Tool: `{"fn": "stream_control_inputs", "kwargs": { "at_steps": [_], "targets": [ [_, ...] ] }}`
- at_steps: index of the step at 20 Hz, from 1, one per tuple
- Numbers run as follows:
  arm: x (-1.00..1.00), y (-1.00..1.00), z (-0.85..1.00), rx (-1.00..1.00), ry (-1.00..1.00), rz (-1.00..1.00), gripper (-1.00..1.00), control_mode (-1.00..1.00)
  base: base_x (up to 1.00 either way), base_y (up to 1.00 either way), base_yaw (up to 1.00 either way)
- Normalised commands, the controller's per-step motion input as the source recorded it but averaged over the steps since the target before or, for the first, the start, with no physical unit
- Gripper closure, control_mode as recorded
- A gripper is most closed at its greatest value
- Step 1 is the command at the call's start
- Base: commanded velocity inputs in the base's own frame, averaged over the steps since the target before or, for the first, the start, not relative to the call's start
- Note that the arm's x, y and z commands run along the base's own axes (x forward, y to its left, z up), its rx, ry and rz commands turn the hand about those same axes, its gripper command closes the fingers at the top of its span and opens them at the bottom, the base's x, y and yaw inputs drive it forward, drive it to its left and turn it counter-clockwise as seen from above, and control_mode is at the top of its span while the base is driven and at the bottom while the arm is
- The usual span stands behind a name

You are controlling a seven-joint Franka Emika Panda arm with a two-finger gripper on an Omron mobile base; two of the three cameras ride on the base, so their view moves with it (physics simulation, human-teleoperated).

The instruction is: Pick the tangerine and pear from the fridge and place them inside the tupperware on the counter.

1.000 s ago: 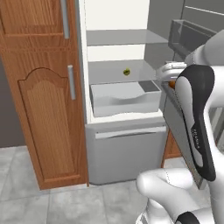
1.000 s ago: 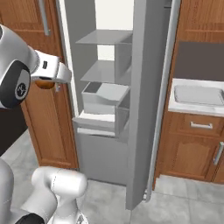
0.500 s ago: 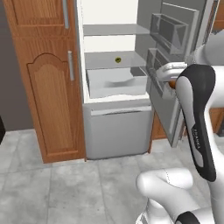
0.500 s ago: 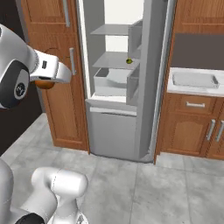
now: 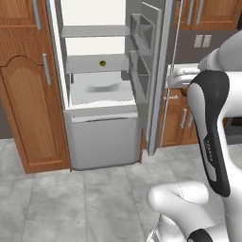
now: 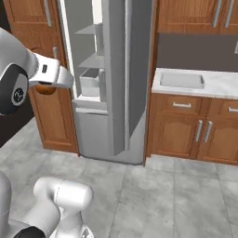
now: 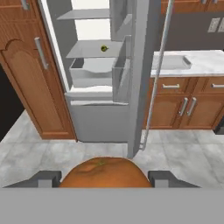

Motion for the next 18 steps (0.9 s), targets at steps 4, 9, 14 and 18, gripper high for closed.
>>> {"fn": "stream_control_inputs", "kwargs": {
  "at_steps": [4,9,14,18],
  "targets": [
    [0.0,0.0,0.0,0.0,0.0,0.0,1.0,1.0,0.0,-1.0,0.0],
    [0.0,0.0,0.0,0.0,0.0,0.0,1.0,1.0,0.0,-1.0,0.0],
    [0.0,0.0,0.0,0.0,0.0,0.0,1.0,1.0,0.08,-0.94,0.0],
    [0.0,0.0,0.0,0.0,0.0,0.0,1.0,1.0,0.74,-0.55,0.0]
  ]
}}
